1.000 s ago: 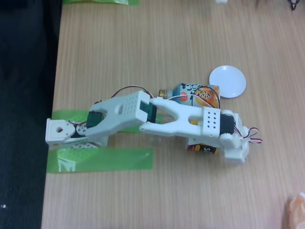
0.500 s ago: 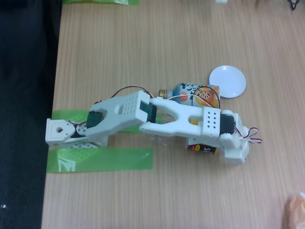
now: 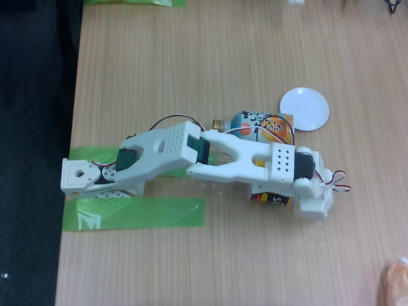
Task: Pick up the plastic bottle and stand it up on the white place
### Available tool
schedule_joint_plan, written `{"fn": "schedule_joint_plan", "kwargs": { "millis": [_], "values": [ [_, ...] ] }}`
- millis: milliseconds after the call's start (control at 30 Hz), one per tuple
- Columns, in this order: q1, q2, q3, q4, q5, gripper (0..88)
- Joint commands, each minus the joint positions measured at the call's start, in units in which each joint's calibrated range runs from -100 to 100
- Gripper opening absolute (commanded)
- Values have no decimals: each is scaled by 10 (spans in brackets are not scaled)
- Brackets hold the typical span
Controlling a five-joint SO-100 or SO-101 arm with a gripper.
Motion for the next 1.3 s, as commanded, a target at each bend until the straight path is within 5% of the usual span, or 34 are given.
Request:
{"fn": "schedule_joint_plan", "kwargs": {
  "millis": [0,700,900,1267],
  "values": [
    [3,-10,-29,-3,1,292],
    [3,-10,-29,-3,1,289],
    [2,-8,-29,-3,1,192],
    [1,-9,-29,-3,1,196]
  ]
}}
